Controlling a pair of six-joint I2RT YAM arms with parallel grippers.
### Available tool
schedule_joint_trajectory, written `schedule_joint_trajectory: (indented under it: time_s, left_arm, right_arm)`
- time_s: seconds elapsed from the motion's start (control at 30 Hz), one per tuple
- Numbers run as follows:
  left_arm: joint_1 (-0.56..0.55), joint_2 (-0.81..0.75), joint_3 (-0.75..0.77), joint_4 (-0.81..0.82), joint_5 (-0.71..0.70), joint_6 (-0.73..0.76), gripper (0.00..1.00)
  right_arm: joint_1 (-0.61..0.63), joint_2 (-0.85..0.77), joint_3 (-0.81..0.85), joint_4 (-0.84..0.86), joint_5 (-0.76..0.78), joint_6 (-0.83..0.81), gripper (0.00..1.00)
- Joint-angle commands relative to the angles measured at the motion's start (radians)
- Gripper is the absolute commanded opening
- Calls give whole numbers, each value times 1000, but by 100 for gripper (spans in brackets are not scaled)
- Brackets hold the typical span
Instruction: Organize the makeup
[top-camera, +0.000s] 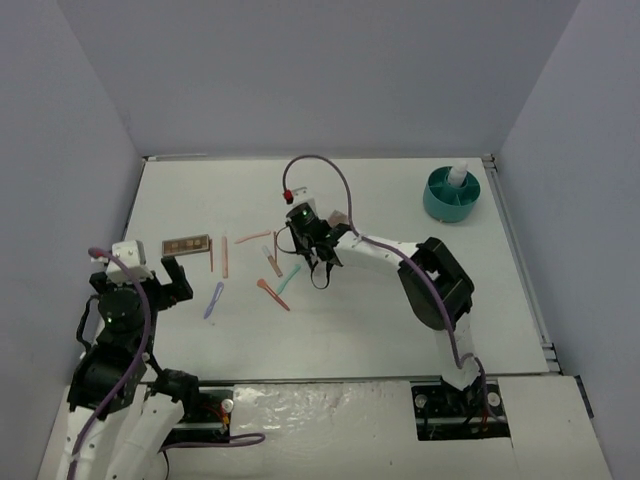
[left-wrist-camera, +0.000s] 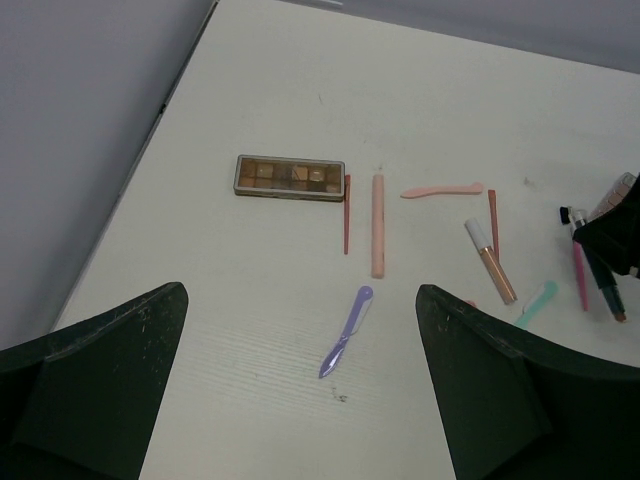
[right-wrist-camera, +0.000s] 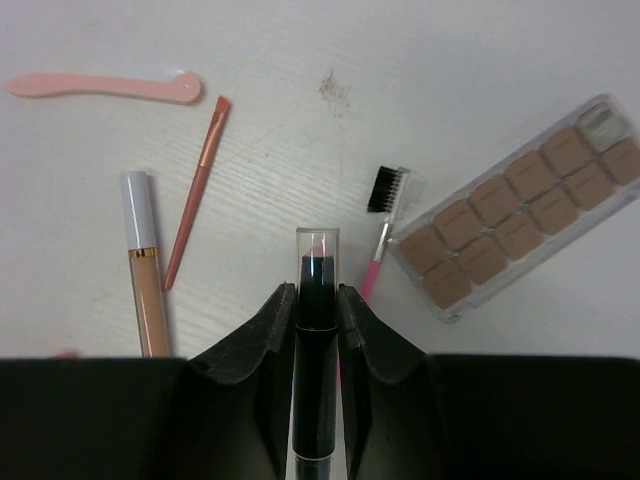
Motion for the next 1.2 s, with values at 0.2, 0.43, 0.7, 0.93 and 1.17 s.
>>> schedule_joint_trajectory:
  time_s: [0.2, 0.43, 0.7, 0.93, 1.17]
  left_arm:
    - [-1, 224, 191, 198, 29, -6, 97]
    - [-1, 338, 265, 230, 26, 18, 97]
    - [2, 308, 152, 254, -3, 33, 97]
    - [2, 295, 140, 245, -18, 35, 97]
    - [3, 305, 135, 244, -4, 33, 97]
  right_arm:
    - [-297, -451, -143, 270, -99, -246, 0]
    - [-511, -481, -207, 459, -71, -327, 0]
    - [-616, -401, -265, 719, 39, -410, 0]
    - [-681, -299, -264, 842, 59, -403, 0]
    - [-681, -210, -249, 983, 165, -391, 0]
